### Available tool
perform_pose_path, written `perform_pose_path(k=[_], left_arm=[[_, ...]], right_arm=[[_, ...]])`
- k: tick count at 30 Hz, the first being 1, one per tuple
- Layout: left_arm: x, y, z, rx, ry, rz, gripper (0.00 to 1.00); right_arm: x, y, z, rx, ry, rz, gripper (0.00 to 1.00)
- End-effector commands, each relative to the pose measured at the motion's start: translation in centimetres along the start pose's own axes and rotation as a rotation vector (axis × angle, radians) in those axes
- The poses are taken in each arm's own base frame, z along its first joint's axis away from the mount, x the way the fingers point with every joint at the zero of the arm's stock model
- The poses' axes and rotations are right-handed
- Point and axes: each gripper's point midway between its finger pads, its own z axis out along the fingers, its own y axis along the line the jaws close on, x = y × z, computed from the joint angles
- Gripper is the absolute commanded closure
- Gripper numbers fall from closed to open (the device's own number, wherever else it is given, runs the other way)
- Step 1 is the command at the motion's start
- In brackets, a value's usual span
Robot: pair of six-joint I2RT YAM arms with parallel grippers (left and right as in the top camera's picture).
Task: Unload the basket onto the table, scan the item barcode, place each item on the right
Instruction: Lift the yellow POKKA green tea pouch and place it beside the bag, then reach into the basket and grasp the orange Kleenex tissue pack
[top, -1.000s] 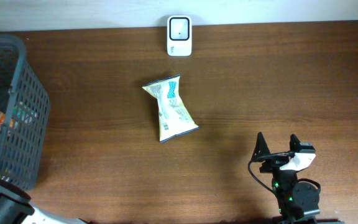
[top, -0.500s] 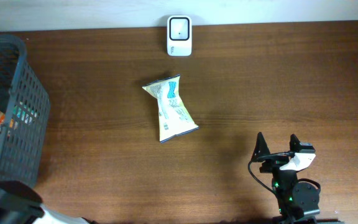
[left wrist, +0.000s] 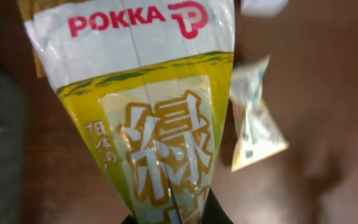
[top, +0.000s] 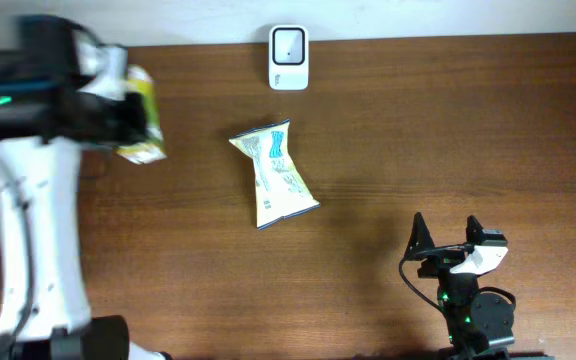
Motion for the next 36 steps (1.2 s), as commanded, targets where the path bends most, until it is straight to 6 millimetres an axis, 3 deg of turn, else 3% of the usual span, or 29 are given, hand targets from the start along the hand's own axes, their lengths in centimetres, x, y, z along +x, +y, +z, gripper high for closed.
perform_pose_path(k=[1,8,12,13,15,17,19,21,23,25,27,28,30,31,33,34,36], left_arm=[[3.1,-1.2,7.2,-0.024,0.136,0.054,1.00],[9.3,-2.2,17.4,-0.014,0.243,0.017,1.00],[10.8,-2.3,20.8,-0.012,0.224,-0.037,0.99],[10.9,-2.4,21.2,-0.008,0.218,-0.046,0.96],[11.0,-3.0,21.7,0.008,0.206,-0.044,0.72],[10.9,-3.5,21.8,0.014,0.200,-0.034,0.55],[10.8,-4.1,21.8,0.020,0.192,-0.020,0.46],[10.1,-4.2,21.5,0.023,0.177,-0.019,0.43],[8.0,-4.5,20.1,0.030,0.136,-0.022,0.41],[4.7,-4.6,17.1,0.033,0.065,-0.028,0.41],[0.5,-4.7,12.7,0.042,-0.041,-0.018,0.41],[-1.3,-4.7,10.3,0.044,-0.095,-0.010,0.41],[-6.0,-4.0,2.7,0.031,-0.271,0.006,0.35],[-7.3,-3.4,0.0,0.012,-0.332,-0.004,0.32],[-9.2,-1.5,-5.2,-0.051,-0.450,-0.037,0.27],[-9.9,0.3,-8.4,-0.109,-0.519,-0.068,0.26],[-10.4,3.6,-12.6,-0.217,-0.609,-0.130,0.23]], right_arm=[[0.4,-0.1,0.0,0.003,0.009,0.006,0.01],[0.4,-0.1,0.0,0.003,0.010,0.006,0.01],[0.4,-0.1,0.0,0.003,0.010,0.006,0.01],[0.4,-0.1,0.0,0.003,0.010,0.006,0.01],[0.4,-0.1,0.0,0.003,0.009,0.006,0.01],[0.4,-0.1,0.0,0.003,0.010,0.006,0.01],[0.4,-0.1,0.0,0.003,0.010,0.006,0.01],[0.4,-0.1,0.0,0.003,0.010,0.006,0.01],[0.4,-0.1,0.0,0.003,0.010,0.006,0.01],[0.4,-0.1,0.0,0.003,0.010,0.006,0.01],[0.4,-0.1,0.0,0.003,0.010,0.006,0.01],[0.4,-0.1,0.0,0.003,0.010,0.006,0.01],[0.4,-0.1,0.0,0.003,0.010,0.006,0.01],[0.4,-0.1,0.0,0.003,0.009,0.006,0.01],[0.4,-0.1,0.0,0.003,0.010,0.006,0.01],[0.4,-0.1,0.0,0.003,0.009,0.006,0.01],[0.4,-0.1,0.0,0.003,0.010,0.006,0.01]])
